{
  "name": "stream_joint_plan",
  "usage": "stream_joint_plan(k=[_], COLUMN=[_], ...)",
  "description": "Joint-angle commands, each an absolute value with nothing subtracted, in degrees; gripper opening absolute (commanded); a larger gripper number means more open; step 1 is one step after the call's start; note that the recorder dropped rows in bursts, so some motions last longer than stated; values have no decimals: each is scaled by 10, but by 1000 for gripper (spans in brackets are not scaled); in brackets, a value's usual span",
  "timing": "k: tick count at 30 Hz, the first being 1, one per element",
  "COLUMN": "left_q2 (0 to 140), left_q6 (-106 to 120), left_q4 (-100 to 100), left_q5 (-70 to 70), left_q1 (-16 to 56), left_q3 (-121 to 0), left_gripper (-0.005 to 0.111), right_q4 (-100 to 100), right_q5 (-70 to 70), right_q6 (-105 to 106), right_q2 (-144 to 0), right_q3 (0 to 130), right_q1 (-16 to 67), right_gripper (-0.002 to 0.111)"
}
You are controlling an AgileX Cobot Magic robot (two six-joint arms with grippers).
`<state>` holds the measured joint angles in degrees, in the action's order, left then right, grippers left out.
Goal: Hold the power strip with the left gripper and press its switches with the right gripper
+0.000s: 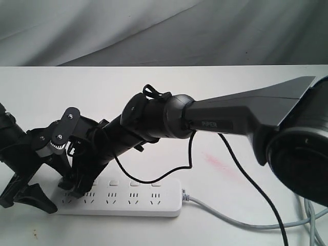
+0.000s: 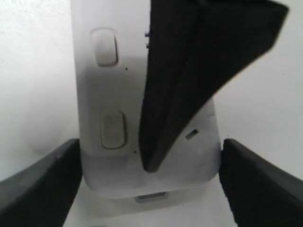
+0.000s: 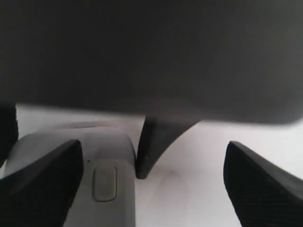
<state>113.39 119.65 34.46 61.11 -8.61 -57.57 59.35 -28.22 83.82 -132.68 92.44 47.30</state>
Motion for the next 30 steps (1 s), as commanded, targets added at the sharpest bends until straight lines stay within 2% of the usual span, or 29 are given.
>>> stream_joint_plan(k=[1,30], left_q2=[1135,1135], left_q6=[1200,1200], left_q4=[341,341], left_q5=[612,612], left_q1=[-85,-85], left_q3=[-574,-574], left_gripper=[42,42], right_q4=[588,509], right_q5=[-261,-248], right_q6=[839,820], right_q2=[-1326,-1325], right_q3=[928,928], right_q1=[473,473], right_gripper=[75,75])
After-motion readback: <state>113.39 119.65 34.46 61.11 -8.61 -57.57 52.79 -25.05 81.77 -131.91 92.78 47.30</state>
